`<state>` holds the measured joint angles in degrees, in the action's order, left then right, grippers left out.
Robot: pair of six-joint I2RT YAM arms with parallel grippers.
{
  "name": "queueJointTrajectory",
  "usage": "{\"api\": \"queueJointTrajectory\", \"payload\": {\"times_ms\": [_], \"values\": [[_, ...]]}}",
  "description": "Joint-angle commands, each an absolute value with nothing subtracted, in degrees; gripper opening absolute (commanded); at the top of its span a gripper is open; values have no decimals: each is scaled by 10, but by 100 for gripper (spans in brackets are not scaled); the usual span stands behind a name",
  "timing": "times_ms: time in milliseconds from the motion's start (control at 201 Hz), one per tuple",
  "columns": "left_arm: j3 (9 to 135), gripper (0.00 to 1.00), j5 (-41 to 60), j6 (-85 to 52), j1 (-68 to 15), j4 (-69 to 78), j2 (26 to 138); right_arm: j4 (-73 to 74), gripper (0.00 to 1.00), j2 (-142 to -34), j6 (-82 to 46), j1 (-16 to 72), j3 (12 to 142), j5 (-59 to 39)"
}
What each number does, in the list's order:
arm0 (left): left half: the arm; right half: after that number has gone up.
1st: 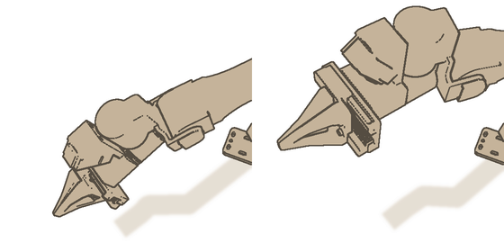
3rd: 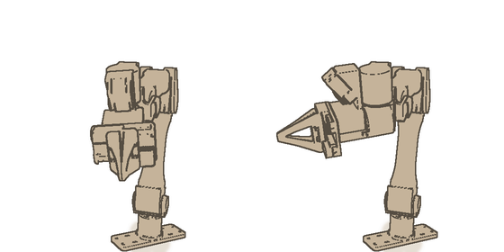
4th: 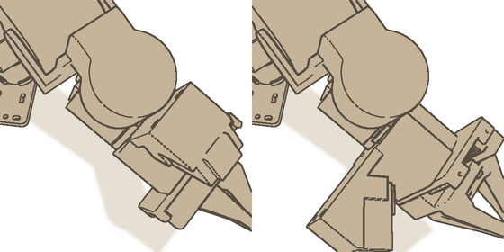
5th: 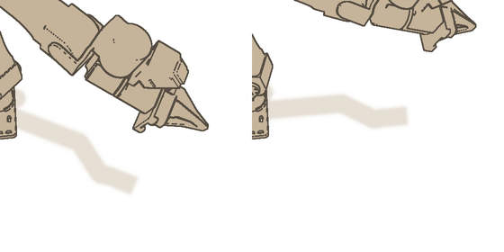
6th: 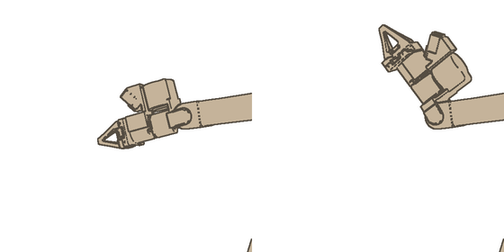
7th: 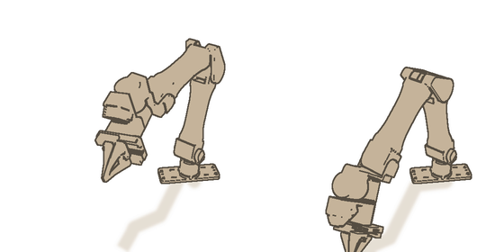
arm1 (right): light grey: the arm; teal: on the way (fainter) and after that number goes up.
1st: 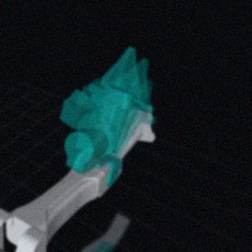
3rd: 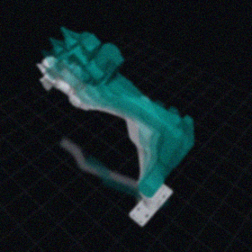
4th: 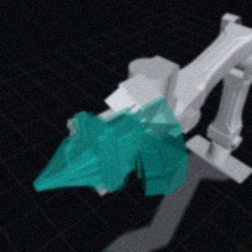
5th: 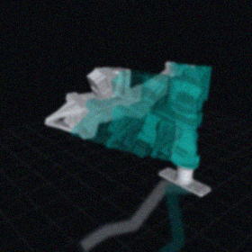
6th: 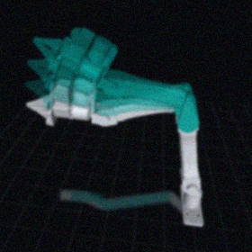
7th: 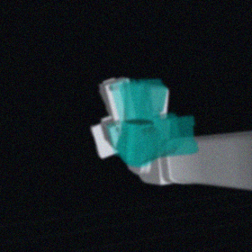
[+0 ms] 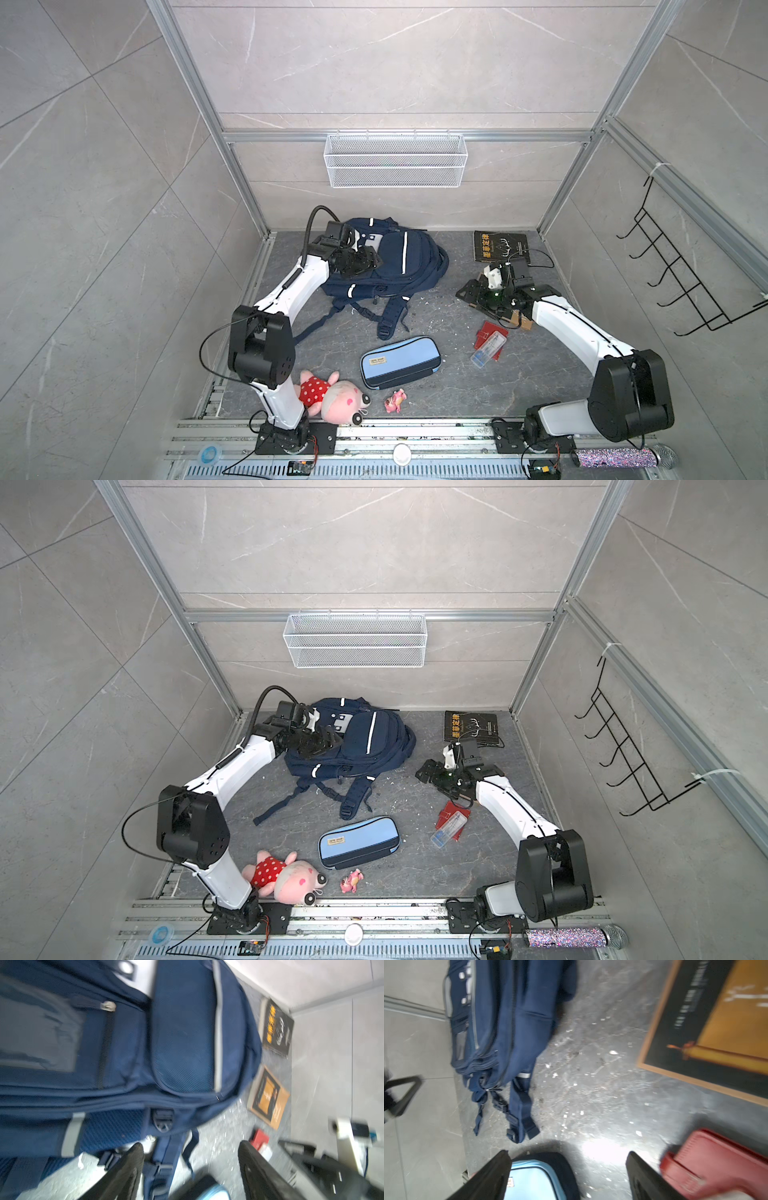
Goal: Pack the student bag
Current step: 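Move the right gripper to the brown book while the left holds the backpack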
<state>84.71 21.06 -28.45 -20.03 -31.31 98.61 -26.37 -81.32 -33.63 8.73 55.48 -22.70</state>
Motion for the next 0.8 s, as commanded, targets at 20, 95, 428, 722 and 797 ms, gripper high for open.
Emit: {"api": "queueJointTrajectory", "payload": {"times_ms": [20,95,428,722,797], "values": [[875,86,251,-229,-278,-365,999,-326,89,-859,-322,32,589,-190],[913,87,275,-248,-327,-355,1039,-339,88,-882,-322,-7,614,-164],[1099,87,367,-325,-415,-276,1276,-314,88,-936,-324,-148,639,-92],[1100,87,394,-379,-456,-225,1323,-352,84,-1062,-241,-145,799,-58],[1105,87,393,-379,-464,-229,1329,-370,83,-1096,-202,-132,841,-30]]}}
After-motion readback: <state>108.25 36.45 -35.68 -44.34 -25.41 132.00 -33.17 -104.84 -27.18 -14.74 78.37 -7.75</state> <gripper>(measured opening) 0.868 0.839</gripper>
